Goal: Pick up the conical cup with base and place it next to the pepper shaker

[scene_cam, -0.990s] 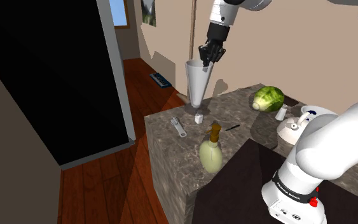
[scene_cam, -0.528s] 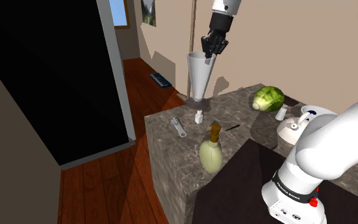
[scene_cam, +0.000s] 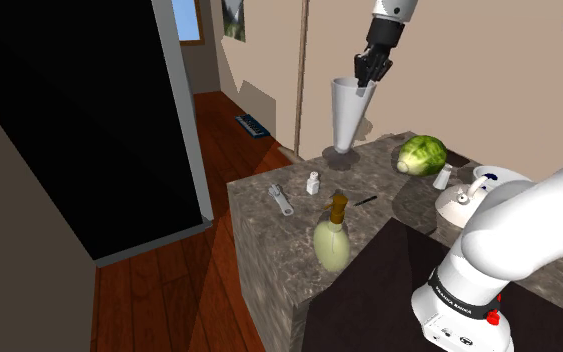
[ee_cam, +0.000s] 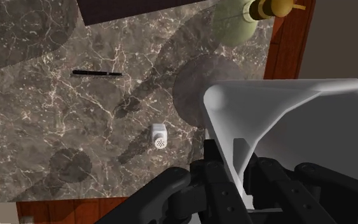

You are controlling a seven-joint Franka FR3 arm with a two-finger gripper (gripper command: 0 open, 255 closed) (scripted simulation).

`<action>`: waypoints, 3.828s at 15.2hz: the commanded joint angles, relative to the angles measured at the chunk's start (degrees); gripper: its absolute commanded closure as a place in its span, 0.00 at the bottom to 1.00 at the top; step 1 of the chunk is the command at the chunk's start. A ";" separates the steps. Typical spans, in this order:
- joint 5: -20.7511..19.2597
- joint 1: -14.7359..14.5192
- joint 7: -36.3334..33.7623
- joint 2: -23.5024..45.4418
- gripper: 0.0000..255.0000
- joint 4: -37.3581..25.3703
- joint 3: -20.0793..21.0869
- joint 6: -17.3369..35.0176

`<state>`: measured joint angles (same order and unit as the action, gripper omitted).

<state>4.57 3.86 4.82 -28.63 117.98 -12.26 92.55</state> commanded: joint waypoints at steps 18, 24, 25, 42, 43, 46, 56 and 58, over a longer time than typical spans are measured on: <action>-6.67 6.22 27.28 5.92 1.00 -10.18 -22.05 -6.25; -4.94 6.91 38.17 13.74 1.00 -18.29 -31.31 -8.15; -4.20 7.04 40.24 15.52 1.00 -19.92 -33.07 -8.54; -4.52 8.13 43.75 16.01 1.00 -8.25 -35.44 3.28; -4.54 8.16 43.83 16.00 1.00 -7.48 -35.50 4.04; -4.54 8.24 44.14 16.09 1.00 -5.25 -35.72 6.32; -3.71 8.28 45.81 17.55 1.00 1.35 -36.89 13.87; -3.37 8.25 46.28 18.07 1.00 2.52 -37.19 15.37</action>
<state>1.00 12.15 50.91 -10.82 120.03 -49.33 107.23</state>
